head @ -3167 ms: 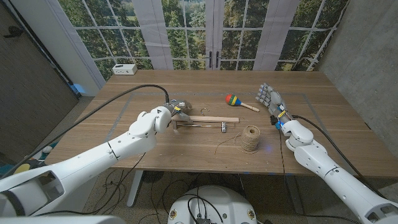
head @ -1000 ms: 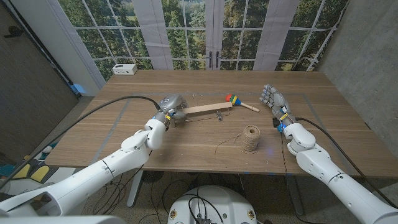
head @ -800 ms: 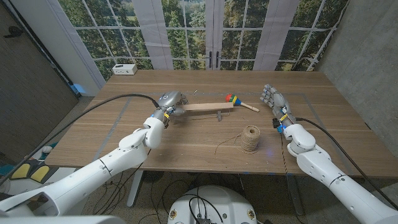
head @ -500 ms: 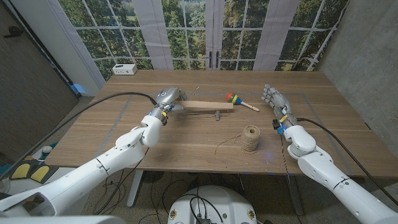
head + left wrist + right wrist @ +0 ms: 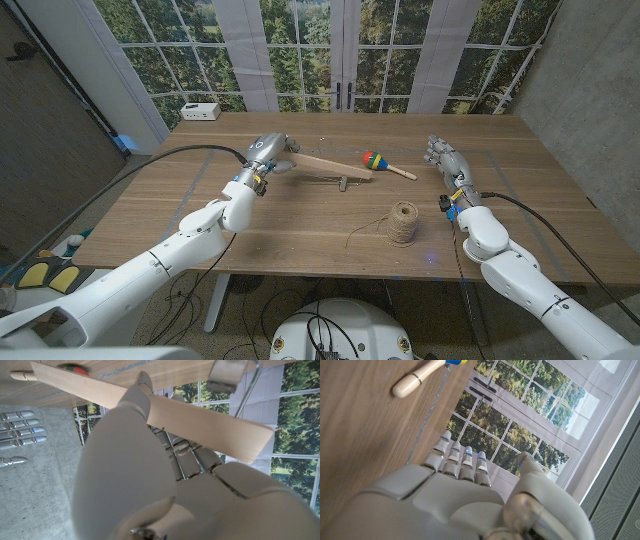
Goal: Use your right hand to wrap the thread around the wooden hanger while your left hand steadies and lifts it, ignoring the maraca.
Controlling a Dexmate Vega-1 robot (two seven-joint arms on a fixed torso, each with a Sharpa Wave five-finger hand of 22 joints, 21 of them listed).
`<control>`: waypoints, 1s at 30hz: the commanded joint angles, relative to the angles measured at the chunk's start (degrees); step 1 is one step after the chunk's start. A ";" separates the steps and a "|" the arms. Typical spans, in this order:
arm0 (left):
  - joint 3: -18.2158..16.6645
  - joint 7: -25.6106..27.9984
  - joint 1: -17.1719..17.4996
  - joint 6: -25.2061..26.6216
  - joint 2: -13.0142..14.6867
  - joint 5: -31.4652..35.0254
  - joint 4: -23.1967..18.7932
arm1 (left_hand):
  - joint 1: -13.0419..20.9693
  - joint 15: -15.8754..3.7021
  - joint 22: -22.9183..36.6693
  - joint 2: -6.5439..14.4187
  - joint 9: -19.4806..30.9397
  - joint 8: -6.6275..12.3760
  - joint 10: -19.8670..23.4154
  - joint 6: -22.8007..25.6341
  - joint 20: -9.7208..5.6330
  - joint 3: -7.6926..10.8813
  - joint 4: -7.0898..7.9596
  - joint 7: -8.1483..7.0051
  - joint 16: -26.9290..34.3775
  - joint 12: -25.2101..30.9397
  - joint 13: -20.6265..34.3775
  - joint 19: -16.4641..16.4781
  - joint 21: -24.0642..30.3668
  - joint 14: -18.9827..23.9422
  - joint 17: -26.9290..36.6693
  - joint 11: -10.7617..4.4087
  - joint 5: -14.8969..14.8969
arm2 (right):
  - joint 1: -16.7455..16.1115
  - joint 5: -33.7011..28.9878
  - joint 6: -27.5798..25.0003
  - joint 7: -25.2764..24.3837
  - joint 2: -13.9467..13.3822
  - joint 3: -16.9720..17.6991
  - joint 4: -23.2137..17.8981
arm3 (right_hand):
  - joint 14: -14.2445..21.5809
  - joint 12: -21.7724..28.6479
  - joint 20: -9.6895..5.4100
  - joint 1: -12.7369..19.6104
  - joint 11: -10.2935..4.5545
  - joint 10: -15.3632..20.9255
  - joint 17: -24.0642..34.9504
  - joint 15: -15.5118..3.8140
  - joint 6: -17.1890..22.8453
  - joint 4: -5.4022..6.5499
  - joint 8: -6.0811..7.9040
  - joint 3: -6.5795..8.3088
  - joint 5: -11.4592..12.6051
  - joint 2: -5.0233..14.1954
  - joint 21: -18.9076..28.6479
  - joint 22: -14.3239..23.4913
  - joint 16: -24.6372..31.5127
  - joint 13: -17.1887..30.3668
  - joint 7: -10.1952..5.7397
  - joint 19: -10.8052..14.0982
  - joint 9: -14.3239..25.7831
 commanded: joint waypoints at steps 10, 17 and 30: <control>-4.73 -3.31 -1.60 -18.67 -2.79 -18.42 8.88 | 6.25 -5.37 -0.38 10.39 6.28 1.38 -2.25 -4.59 -3.83 1.28 1.84 0.96 3.56 -0.07 6.75 4.77 3.81 10.97 3.65 1.15 2.11 | -2.69 -5.02 -1.56 -4.52 0.60 1.28 -4.48 | 0.64 0.11 0.01 0.11 0.08 0.49 0.25 -0.04 0.74 -0.46 -0.03 -0.04 -0.28 -0.05 0.16 0.25 0.00 0.23 -0.08 0.60 0.10; -5.63 -15.11 -4.17 -23.49 -2.52 -28.75 12.39 | 4.60 -5.98 2.36 10.37 9.45 3.65 -0.86 -4.35 -3.59 2.14 2.94 -0.37 5.66 0.62 9.38 5.92 6.44 12.85 6.88 0.85 3.59 | -4.39 -7.83 -4.58 -6.83 -0.32 1.97 -7.81 | 0.64 0.08 0.00 0.07 0.05 0.54 0.32 -0.05 0.77 -0.51 -0.06 -0.12 -0.31 0.00 0.15 0.25 0.02 0.24 -0.13 0.61 0.10; -5.64 -18.59 -5.79 -23.22 -2.47 -27.72 12.43 | 3.69 -5.91 4.75 10.33 10.83 5.27 0.05 -1.41 -3.96 3.68 3.65 -0.21 7.12 1.08 11.56 5.13 8.64 13.06 10.16 -0.06 5.16 | -8.50 -15.65 -18.73 -11.94 -3.74 2.71 -19.01 | 1.39 -0.03 0.24 0.34 -0.40 0.66 0.21 -0.33 1.09 -1.51 -0.05 -0.67 -0.47 -1.53 0.11 0.26 0.13 0.23 -0.46 0.62 0.09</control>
